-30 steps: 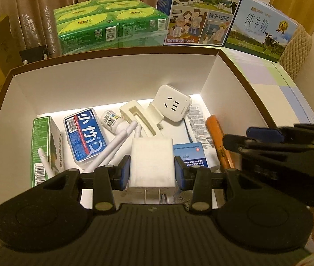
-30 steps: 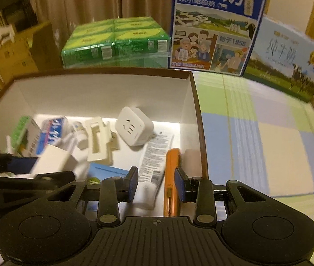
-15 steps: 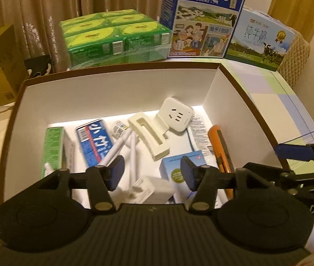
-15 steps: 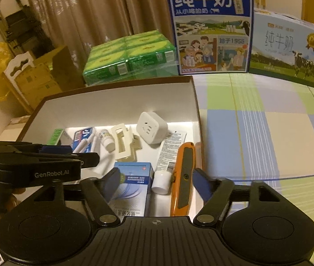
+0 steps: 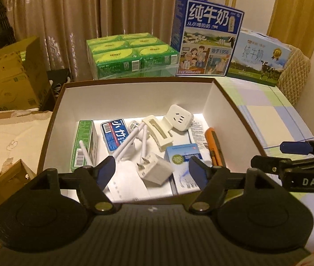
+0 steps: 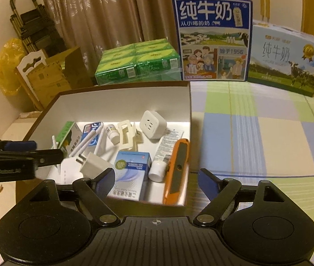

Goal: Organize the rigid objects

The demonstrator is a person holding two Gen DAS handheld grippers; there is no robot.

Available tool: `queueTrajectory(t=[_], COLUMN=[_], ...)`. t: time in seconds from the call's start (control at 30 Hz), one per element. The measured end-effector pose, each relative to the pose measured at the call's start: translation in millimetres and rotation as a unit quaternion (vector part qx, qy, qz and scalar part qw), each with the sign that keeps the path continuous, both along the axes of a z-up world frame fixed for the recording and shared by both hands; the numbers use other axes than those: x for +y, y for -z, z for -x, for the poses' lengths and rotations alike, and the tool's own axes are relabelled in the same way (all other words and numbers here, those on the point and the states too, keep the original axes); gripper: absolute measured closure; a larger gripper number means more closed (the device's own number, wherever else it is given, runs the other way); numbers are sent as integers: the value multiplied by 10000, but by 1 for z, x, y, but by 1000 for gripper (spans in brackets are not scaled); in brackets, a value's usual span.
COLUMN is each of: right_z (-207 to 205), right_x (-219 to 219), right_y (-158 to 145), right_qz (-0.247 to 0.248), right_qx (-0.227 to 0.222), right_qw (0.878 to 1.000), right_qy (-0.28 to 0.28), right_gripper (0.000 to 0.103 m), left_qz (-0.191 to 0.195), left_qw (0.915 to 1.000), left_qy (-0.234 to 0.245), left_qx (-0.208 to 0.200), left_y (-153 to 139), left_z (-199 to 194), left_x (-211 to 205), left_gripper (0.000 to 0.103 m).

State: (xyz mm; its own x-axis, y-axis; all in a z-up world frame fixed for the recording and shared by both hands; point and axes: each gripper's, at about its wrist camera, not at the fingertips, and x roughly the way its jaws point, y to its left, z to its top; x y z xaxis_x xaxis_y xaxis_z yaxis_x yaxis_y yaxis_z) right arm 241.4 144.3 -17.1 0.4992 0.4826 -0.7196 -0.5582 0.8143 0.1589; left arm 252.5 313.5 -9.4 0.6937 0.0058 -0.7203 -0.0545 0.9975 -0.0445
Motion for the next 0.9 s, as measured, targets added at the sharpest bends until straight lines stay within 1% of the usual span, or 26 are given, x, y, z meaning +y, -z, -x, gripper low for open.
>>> queueTrajectory(t=[0.13,0.23,0.37,0.47,0.6,0.77,0.9], right_z=[15,27,38,45,55,71,83], right_x=[-15,-29,-53,-68,-90,-119,-140], right_y=[-3,-5,-7,-8,-9,-11,-12], right_qz=[64,89,-8,48,105,38,64], right_qx=[-152,-188,-95,-23,54,116,160], right_qw=[9998,9997,9999,9999,9999,9999,9998], right_qy=[-59,-84,-93,-89,-85,-92,-103], right_gripper=[24,24,24,24,24,24,24], left_qz=[-170,-99,-141,-41,57,40,44], left_qw=[9998,9998,9996,9995,9993,9989,9989], left_qy=[-30,-72,-250,-301,-287,-274,-220], left_qx=[-142,-175,-54,80,231,389,409], left_y=[-8,-12,-13,-10,-4,0,-1], left_z=[24,40,58,71,90,110,128], left_x=[-20,-32,-51,-64,-83,-111,-133], left_gripper=[32,32,33,33,33,33,33])
